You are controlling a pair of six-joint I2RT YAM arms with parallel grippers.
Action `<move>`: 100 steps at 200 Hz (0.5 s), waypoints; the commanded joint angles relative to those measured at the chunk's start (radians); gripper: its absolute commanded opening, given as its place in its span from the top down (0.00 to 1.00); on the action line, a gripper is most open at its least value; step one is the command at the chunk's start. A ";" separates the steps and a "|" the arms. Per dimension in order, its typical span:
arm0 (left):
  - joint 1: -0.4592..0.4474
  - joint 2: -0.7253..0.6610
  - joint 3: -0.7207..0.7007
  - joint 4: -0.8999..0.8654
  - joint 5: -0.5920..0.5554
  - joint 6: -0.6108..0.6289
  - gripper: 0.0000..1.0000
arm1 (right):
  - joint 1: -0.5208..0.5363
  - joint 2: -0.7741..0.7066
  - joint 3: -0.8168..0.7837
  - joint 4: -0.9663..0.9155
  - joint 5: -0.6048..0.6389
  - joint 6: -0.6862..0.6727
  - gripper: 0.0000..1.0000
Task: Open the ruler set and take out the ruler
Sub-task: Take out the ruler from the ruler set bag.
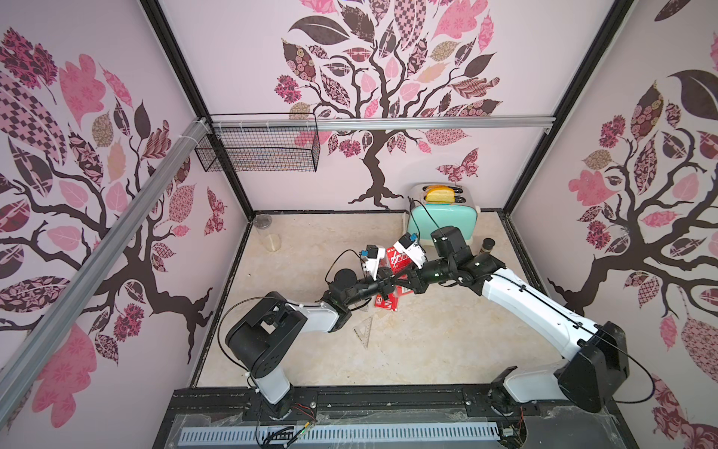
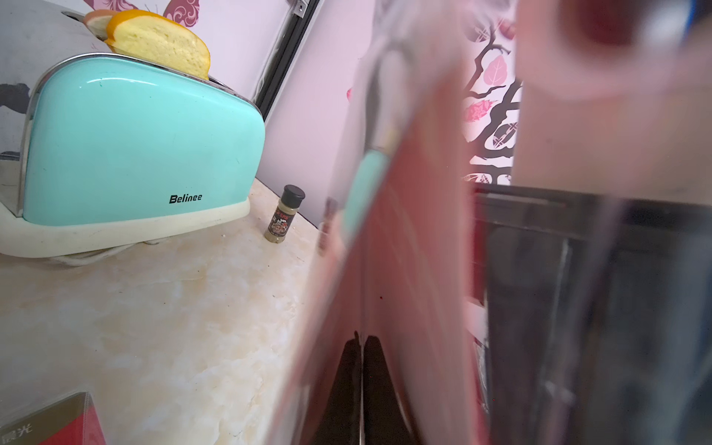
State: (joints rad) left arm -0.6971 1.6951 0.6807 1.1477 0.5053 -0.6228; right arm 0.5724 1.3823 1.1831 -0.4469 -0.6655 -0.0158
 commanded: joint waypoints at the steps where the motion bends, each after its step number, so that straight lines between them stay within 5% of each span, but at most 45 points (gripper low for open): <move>1: -0.030 0.009 0.024 0.028 0.046 0.037 1.00 | 0.030 -0.028 0.002 0.037 -0.067 -0.009 1.00; 100: -0.024 -0.117 -0.072 -0.116 -0.129 0.096 1.00 | 0.003 -0.133 -0.070 0.070 0.201 0.035 1.00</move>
State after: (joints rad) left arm -0.7193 1.6230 0.6334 1.1091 0.4324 -0.5709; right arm 0.5804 1.2697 1.1278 -0.4194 -0.5701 0.0021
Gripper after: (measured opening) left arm 0.049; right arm 0.077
